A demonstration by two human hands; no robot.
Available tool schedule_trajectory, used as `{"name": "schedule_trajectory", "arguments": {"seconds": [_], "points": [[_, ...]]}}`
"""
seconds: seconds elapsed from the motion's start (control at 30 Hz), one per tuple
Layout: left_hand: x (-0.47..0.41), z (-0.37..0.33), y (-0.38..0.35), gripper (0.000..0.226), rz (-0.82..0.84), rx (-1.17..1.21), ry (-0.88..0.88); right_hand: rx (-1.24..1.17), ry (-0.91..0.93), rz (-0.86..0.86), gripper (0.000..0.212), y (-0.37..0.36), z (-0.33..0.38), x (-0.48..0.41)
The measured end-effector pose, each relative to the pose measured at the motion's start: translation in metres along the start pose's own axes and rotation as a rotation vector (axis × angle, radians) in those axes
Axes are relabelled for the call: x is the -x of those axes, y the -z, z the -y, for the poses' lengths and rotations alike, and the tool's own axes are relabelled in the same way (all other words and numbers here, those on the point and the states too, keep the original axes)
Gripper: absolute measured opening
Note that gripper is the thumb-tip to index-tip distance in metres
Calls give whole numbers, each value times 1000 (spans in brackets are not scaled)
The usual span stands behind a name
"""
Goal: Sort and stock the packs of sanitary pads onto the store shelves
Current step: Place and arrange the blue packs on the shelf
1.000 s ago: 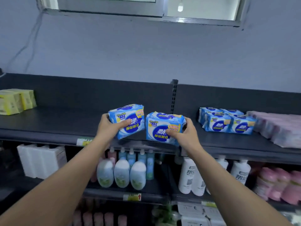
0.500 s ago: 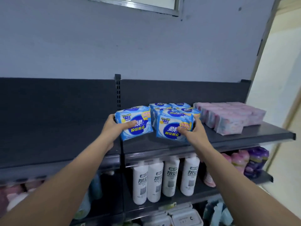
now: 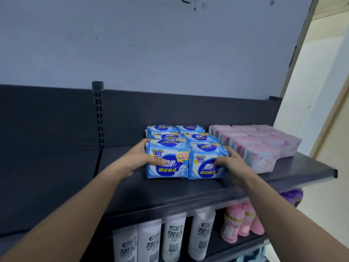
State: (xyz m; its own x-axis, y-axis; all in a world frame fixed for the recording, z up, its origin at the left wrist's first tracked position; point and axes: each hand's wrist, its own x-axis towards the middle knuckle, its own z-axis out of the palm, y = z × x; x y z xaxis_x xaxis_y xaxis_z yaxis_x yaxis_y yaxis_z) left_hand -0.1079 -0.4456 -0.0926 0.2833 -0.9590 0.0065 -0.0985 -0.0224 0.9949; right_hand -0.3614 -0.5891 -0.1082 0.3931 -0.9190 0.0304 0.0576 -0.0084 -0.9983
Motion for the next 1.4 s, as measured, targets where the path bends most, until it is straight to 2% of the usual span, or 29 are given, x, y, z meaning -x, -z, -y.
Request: {"name": "schedule_trajectory", "arguments": {"seconds": [0.13, 0.27, 0.37, 0.47, 0.6, 0.67, 0.77, 0.83, 0.87, 0.93, 1.03, 1.17, 1.4], "points": [[-9, 5, -5, 101, 53, -87, 18, -27, 0, -78, 59, 0, -2, -18], [-11, 15, -10, 132, 28, -211, 36, -1, 7, -124, 61, 6, -2, -27], [-10, 22, -16, 152, -36, -219, 25, 30, 24, -92, 61, 9, -4, -28], [-6, 20, -27, 157, -86, -191, 23, 71, 50, -17, 65, 13, -3, -28], [6, 18, -44, 144, -194, -129, 11, 149, 92, 81, 73, 18, -2, -25], [13, 17, -56, 127, -250, -106, -10, 170, 138, 129, 79, 21, -4, -21], [22, 18, -71, 95, -372, -134, -29, 215, 251, 138, 63, 22, -6, -15], [29, 19, -77, 95, -461, -218, -23, 323, 379, 61, 53, 24, -6, -8], [33, 18, -79, 97, -488, -272, -17, 426, 452, 14, 57, 25, -6, -4], [42, 17, -82, 102, -527, -388, -1, 623, 599, -44, 79, 24, -6, 2], [60, 10, -85, 99, -592, -606, 7, 729, 788, -28, 81, 11, 0, 17], [95, 2, -80, 85, -668, -833, 47, 766, 901, 118, 67, -21, 6, 40], [181, -4, -54, 66, -776, -1197, 175, 815, 1023, 407, 58, -85, 4, 90]]}}
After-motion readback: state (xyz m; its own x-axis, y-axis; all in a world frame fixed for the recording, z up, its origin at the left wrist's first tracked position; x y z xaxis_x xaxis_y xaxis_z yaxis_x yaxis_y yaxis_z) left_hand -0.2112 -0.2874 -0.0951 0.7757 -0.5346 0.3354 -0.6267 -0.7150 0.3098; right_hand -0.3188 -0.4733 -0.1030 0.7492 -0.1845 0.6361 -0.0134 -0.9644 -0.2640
